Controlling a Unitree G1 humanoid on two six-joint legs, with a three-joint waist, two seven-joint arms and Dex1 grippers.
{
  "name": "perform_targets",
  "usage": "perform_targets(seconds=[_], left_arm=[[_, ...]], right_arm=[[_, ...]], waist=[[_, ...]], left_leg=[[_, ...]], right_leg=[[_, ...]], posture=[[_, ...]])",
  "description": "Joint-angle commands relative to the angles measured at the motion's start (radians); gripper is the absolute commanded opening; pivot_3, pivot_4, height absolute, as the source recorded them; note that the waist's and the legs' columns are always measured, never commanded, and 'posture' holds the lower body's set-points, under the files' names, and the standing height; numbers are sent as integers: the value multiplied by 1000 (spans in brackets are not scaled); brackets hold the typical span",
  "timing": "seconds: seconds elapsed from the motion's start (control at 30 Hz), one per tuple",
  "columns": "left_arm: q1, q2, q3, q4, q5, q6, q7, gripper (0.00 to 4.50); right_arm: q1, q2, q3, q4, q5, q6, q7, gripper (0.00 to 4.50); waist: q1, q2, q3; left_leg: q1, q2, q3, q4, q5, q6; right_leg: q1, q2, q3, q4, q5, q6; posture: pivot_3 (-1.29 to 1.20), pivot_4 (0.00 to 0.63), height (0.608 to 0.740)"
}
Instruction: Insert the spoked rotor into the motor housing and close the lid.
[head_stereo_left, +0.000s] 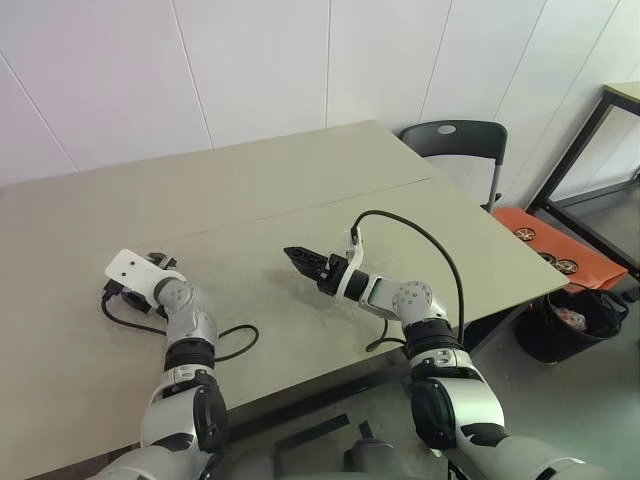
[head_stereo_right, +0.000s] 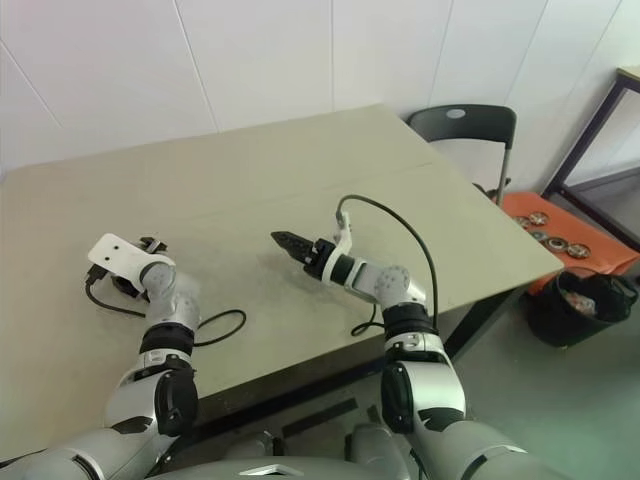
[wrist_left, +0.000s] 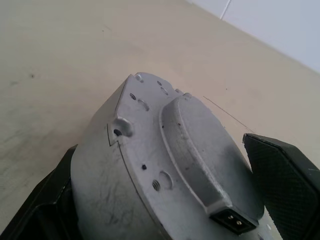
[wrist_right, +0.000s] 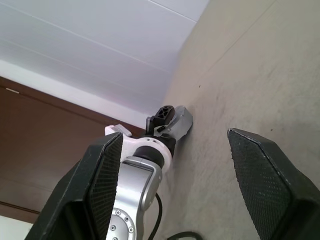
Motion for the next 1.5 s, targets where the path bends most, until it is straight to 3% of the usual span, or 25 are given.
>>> perform_targets(seconds=[0.03, 0.47, 0.73, 1.2, 1.5], left_arm=[[67, 10, 68, 42, -30, 101, 90, 4483], [132, 13, 27, -146, 70, 214, 197, 4483], [169, 25, 1, -233, 150, 313, 252, 4483], [167, -98, 71, -315, -86, 352, 45, 4483], [239, -171, 83, -586, -120, 596, 170, 4483]], right_arm=[[-8, 7, 4, -6, -1, -15, 16, 3492], [-13, 1, 19, 15, -30, -29, 34, 3492], [-18, 0, 26, 29, -41, -41, 44, 3492], [-19, 2, 36, 40, -70, -54, 59, 3492], [-18, 2, 39, 43, -79, -61, 60, 3492]], waist=[[0, 1, 0], [-3, 2, -1], [-3, 2, -1], [37, 3, -2], [47, 3, -2]], left_leg=[[0, 0, 0, 0, 0, 0], [2, 0, 1, 0, -4, -6], [3, 6, 1, 0, -8, -11], [4, 5, 2, 3, -9, -11], [4, 3, 1, 3, -10, -8]], right_leg=[[0, 0, 0, 0, 0, 0], [-1, 1, 3, -2, 0, 0], [-4, 11, 13, -2, 0, 0], [-4, 12, 17, -2, 1, -1], [-2, 12, 20, -4, 1, -1]], posture=[[0, 0, 740], [0, 0, 740], [0, 0, 740], [0, 0, 740], [0, 0, 740]])
